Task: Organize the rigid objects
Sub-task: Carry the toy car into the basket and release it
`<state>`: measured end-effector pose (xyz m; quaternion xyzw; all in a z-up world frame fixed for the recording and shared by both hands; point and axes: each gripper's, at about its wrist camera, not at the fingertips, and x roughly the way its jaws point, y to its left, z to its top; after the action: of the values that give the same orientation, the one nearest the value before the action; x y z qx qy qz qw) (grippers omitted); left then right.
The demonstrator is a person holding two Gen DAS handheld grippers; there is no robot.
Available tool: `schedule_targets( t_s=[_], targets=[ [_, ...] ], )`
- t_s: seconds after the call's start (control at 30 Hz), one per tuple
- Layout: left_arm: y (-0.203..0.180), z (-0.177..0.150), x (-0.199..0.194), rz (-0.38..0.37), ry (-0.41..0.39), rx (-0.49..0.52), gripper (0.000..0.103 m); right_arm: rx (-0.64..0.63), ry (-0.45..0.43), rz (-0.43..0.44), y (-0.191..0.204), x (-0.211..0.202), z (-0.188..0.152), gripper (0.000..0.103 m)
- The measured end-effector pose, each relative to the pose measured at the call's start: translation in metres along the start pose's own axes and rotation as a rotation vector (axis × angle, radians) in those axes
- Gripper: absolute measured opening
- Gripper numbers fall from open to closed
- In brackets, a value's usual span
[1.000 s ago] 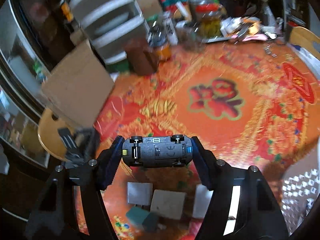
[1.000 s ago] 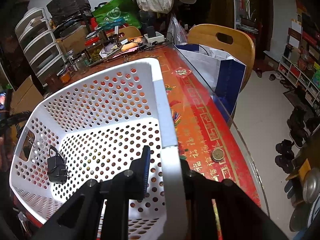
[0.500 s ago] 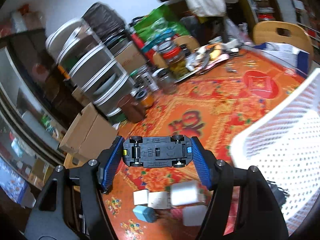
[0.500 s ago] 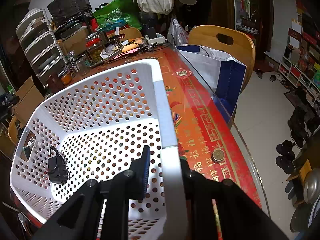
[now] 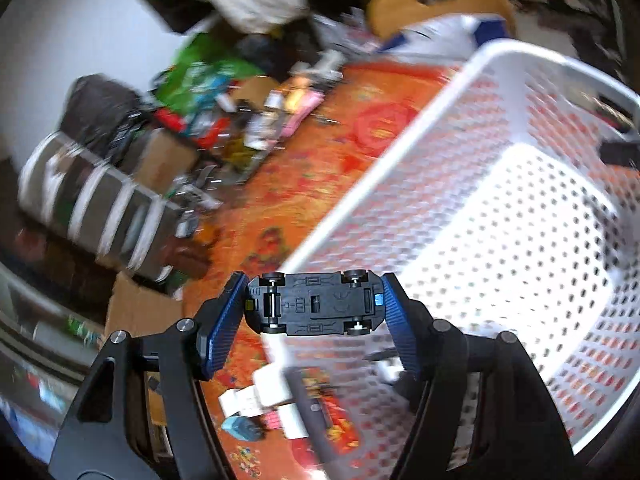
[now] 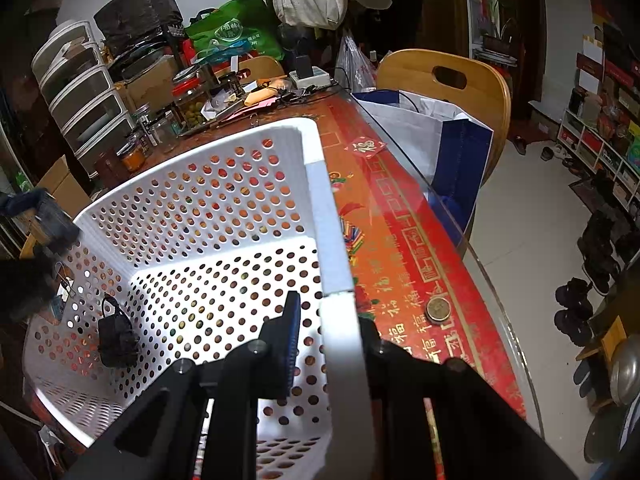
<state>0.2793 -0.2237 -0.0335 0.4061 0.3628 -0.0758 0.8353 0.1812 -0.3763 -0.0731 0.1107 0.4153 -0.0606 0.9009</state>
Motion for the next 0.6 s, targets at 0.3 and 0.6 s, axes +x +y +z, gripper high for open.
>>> schedule_targets(
  t_s=[0.3, 0.6],
  targets=[
    [-0.055, 0.012, 0.074, -0.191, 0.320, 0.132, 0.065, 0.002, 0.004, 0.011, -0.002, -0.001, -0.001, 0.017],
    [-0.019, 0.010, 0.047, -0.166, 0.183, -0.018, 0.097, -0.003, 0.014, 0.008, -0.001, 0.000, 0.000, 0.017]
  ],
)
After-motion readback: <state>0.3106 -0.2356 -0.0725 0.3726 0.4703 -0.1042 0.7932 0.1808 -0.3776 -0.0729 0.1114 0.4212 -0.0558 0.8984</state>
